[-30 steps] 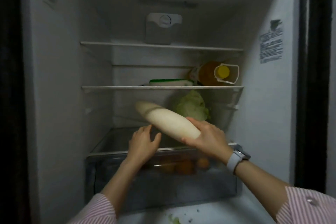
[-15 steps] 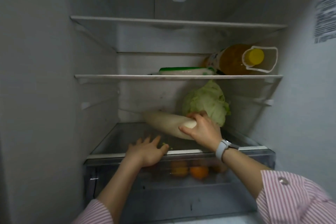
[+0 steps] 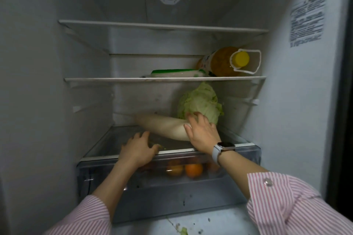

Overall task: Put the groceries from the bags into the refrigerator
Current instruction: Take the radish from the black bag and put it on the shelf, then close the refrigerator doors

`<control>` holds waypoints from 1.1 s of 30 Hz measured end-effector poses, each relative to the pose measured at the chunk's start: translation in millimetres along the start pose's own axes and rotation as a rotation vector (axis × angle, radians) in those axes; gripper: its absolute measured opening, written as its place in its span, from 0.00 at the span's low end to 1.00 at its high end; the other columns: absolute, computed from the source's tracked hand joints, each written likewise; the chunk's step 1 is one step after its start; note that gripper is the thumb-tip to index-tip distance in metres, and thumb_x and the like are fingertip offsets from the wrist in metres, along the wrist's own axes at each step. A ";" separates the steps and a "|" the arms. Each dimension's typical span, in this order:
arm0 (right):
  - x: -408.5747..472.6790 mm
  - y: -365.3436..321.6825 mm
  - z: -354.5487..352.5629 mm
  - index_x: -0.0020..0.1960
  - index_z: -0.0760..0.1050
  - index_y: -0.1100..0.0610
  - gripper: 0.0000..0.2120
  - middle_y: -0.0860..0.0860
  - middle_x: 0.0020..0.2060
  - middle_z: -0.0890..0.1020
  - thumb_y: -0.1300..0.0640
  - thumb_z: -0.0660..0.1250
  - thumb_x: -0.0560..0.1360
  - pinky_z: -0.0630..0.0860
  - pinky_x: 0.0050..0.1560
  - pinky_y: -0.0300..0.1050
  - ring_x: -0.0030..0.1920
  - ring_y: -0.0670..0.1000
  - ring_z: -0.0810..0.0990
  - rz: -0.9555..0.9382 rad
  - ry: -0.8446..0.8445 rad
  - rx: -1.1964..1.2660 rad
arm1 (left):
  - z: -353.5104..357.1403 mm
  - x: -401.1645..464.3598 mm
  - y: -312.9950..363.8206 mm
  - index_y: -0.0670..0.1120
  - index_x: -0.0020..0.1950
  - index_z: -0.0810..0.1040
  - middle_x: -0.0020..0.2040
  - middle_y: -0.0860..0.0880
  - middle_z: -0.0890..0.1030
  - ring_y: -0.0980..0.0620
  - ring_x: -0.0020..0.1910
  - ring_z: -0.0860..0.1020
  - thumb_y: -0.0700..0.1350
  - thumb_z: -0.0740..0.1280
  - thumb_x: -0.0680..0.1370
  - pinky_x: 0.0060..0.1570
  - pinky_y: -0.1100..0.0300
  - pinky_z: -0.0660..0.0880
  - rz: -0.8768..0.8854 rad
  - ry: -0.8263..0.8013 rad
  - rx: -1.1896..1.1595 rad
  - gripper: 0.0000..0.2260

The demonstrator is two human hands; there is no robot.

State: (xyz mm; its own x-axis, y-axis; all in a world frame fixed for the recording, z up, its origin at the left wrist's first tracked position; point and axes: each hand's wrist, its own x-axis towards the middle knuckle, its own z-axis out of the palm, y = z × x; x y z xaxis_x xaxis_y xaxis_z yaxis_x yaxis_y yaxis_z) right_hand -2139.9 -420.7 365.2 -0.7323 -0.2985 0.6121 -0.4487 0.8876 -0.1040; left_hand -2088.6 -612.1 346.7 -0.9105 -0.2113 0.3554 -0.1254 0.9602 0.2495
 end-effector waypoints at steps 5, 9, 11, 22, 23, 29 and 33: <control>-50.3 5.4 -23.6 0.74 0.55 0.54 0.24 0.56 0.72 0.62 0.52 0.53 0.79 0.60 0.69 0.52 0.71 0.56 0.60 -0.031 0.094 0.102 | -2.3 -38.8 12.9 0.43 0.66 0.70 0.65 0.41 0.73 0.40 0.63 0.70 0.48 0.61 0.76 0.61 0.46 0.65 -0.008 0.367 -0.112 0.19; -122.8 16.5 -51.6 0.72 0.60 0.58 0.22 0.57 0.71 0.65 0.57 0.55 0.79 0.59 0.71 0.50 0.71 0.55 0.61 -0.008 0.129 0.217 | 5.4 -103.0 40.2 0.40 0.59 0.76 0.56 0.39 0.79 0.37 0.54 0.77 0.46 0.61 0.72 0.54 0.46 0.72 0.126 0.523 -0.314 0.18; -171.4 25.9 -71.3 0.72 0.60 0.58 0.22 0.56 0.71 0.65 0.57 0.55 0.79 0.57 0.71 0.47 0.71 0.54 0.61 -0.010 0.135 0.233 | 12.2 -145.1 61.0 0.40 0.57 0.77 0.53 0.41 0.80 0.38 0.52 0.78 0.45 0.60 0.71 0.52 0.47 0.73 0.174 0.579 -0.367 0.17; -414.6 129.7 -224.6 0.58 0.74 0.61 0.17 0.57 0.53 0.78 0.58 0.56 0.73 0.68 0.57 0.41 0.54 0.50 0.71 -0.012 0.360 0.142 | 25.7 -331.0 265.4 0.42 0.58 0.76 0.57 0.43 0.77 0.49 0.58 0.72 0.46 0.57 0.73 0.56 0.51 0.72 0.656 0.516 -0.562 0.17; -428.5 142.4 -238.9 0.57 0.74 0.61 0.16 0.57 0.51 0.78 0.59 0.56 0.73 0.68 0.56 0.42 0.53 0.51 0.72 0.008 0.425 0.110 | 24.9 -341.6 283.5 0.42 0.59 0.75 0.59 0.42 0.76 0.48 0.59 0.71 0.46 0.58 0.73 0.58 0.51 0.71 0.704 0.546 -0.560 0.17; -439.6 209.0 -301.2 0.70 0.61 0.65 0.26 0.62 0.66 0.66 0.53 0.54 0.75 0.54 0.68 0.38 0.67 0.54 0.62 0.362 0.604 0.147 | -1.5 -376.2 367.1 0.47 0.68 0.62 0.70 0.42 0.59 0.41 0.71 0.57 0.46 0.62 0.71 0.68 0.43 0.56 0.815 0.790 -0.403 0.26; -401.2 226.6 -317.6 0.74 0.43 0.63 0.29 0.57 0.75 0.47 0.54 0.53 0.80 0.43 0.72 0.41 0.75 0.52 0.46 0.516 0.380 0.418 | -25.7 -361.0 391.6 0.50 0.75 0.48 0.75 0.43 0.51 0.42 0.75 0.48 0.52 0.60 0.72 0.69 0.36 0.47 0.777 0.807 -0.218 0.34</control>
State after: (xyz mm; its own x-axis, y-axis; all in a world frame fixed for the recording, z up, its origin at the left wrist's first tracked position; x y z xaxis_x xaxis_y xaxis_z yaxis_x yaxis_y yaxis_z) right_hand -1785.1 11.5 345.0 -0.7092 0.3260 0.6251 -0.3094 0.6528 -0.6915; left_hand -1798.8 -164.5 339.2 -0.1829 0.2949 0.9379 0.5039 0.8472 -0.1682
